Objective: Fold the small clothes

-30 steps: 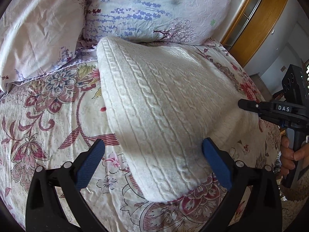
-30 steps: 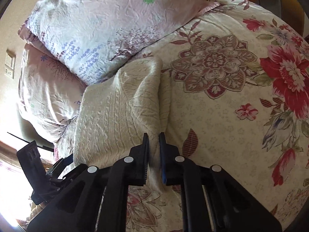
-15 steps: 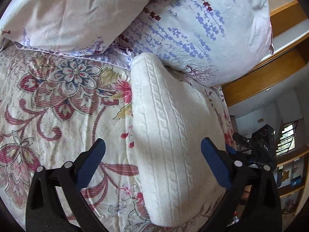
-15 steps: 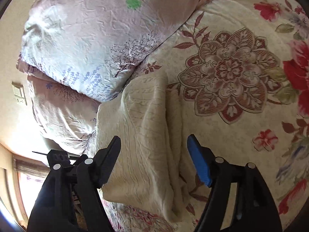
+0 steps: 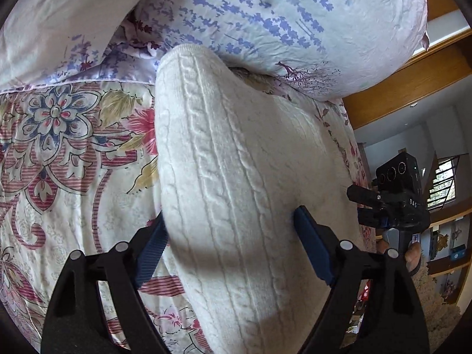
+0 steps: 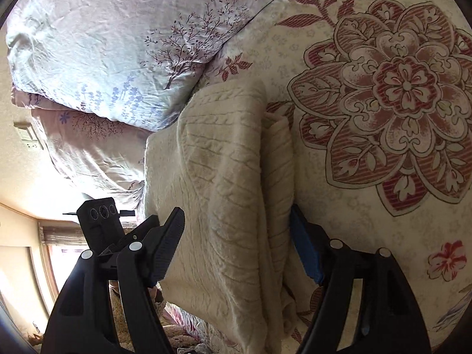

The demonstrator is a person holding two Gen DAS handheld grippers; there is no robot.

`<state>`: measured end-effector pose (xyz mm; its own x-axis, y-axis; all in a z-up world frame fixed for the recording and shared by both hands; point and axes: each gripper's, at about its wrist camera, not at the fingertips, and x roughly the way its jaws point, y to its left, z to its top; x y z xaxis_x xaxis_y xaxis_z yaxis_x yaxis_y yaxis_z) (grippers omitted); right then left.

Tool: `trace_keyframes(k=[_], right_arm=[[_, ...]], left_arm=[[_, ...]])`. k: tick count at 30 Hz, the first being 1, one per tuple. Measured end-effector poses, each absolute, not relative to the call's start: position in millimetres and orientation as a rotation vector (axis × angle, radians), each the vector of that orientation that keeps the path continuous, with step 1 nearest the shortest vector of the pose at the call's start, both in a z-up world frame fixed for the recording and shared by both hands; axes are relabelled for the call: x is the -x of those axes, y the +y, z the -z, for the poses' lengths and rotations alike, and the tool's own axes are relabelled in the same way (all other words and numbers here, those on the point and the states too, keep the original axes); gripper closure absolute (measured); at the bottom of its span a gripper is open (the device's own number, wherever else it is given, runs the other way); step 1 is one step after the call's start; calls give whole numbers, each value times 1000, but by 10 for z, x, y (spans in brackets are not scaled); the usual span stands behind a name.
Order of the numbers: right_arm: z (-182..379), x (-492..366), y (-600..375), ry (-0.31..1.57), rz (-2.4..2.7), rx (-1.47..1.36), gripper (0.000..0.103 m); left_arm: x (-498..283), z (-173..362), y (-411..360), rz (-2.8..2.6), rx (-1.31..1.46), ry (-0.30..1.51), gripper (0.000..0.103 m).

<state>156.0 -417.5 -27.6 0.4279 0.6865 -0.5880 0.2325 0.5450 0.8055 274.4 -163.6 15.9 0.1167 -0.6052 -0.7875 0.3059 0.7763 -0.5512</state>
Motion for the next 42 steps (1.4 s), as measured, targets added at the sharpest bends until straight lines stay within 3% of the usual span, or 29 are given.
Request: trace_keyframes(k=[16, 19, 23, 25, 29, 32, 42], right_arm=[[410, -1502, -4113, 1111, -437, -1053, 32], [411, -1513, -4076, 1113, -441, -1044, 37], [456, -1515, -4025, 1110, -439, -1037, 58], [468, -1502, -4005, 1090, -444, -1038, 66], [453, -1471, -3954, 1049, -441, -1045, 69], [394, -1442, -3912, 1015, -456, -1057, 71], [-19, -1494, -3280, 945, -633, -1020, 72]], left_arm=[[-2752, -131, -1800, 651, 244, 1289, 19], [-2767, -117, -1834, 657, 247, 1284, 18], [-2791, -103, -1854, 666, 276, 1270, 19], [-2805, -83, -1835, 671, 310, 1263, 28], [-2845, -31, -1726, 692, 419, 1264, 48], [-2852, -44, -1670, 713, 470, 1258, 58], [-2653, -547, -941, 740, 559, 1155, 61]])
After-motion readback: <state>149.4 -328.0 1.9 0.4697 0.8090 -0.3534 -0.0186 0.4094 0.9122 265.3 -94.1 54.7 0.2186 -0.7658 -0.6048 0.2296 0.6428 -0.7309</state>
